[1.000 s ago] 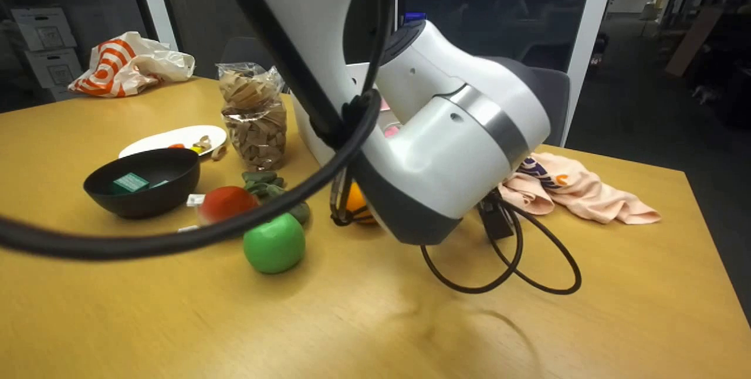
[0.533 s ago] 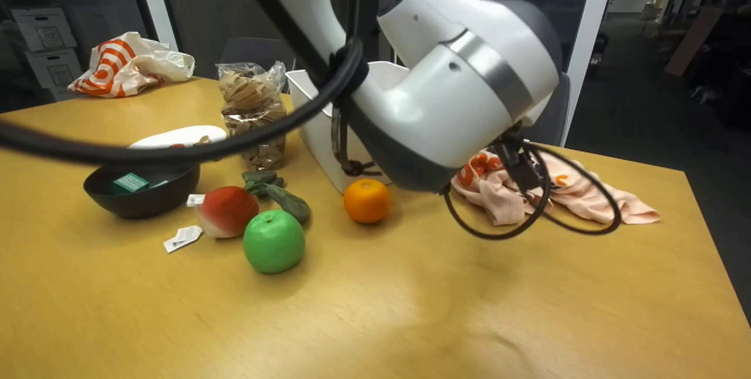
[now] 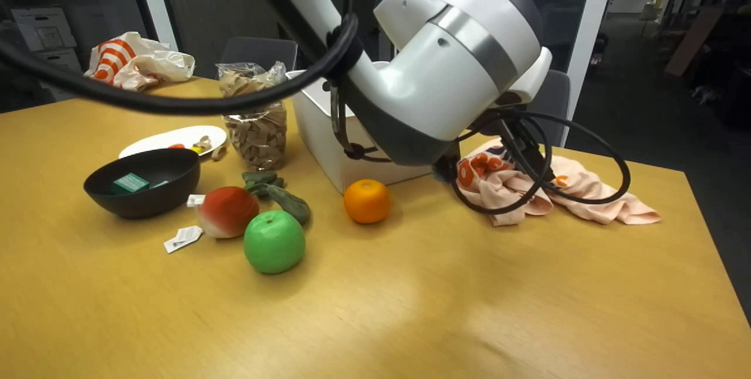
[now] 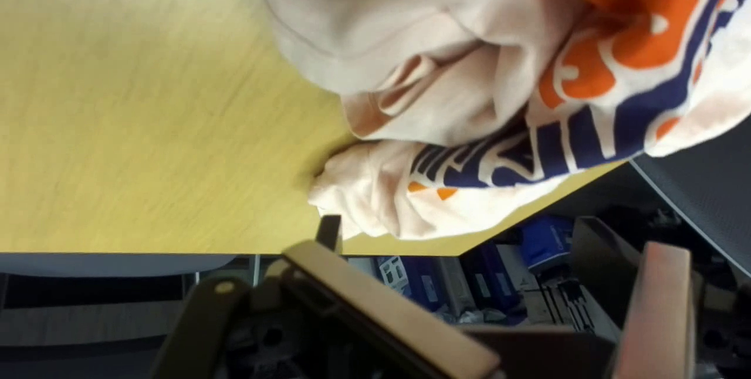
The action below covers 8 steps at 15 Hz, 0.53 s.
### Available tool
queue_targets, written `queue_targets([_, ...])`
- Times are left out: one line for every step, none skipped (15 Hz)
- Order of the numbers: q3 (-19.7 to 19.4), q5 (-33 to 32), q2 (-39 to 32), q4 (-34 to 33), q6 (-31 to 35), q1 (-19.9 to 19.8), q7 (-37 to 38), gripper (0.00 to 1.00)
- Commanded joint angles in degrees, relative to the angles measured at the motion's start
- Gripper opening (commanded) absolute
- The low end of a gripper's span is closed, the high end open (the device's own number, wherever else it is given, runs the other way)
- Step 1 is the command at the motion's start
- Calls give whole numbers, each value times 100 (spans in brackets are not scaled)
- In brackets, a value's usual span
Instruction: Remove the peach shirt from the basket, then unfold it
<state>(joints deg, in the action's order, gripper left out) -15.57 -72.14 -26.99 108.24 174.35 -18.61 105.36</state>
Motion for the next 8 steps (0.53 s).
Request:
queue_targets([236, 386, 101, 240, -298, -127, -567, 100])
queue_targets([281, 483, 96, 277, -365, -150, -674, 100])
queue_targets([313, 562, 91, 300, -423, -165, -773, 100])
queue_targets([377, 699, 89, 340, -480, -209, -914, 100])
queue_targets([404, 779, 81, 356, -529, -229, -1003, 100])
queue_targets([452, 880, 83, 377, -555, -264, -1105, 100])
queue_targets([470, 948, 70, 381, -566, -279, -1169, 100])
queue_targets([496, 1010, 60, 383, -595, -297, -1222, 100])
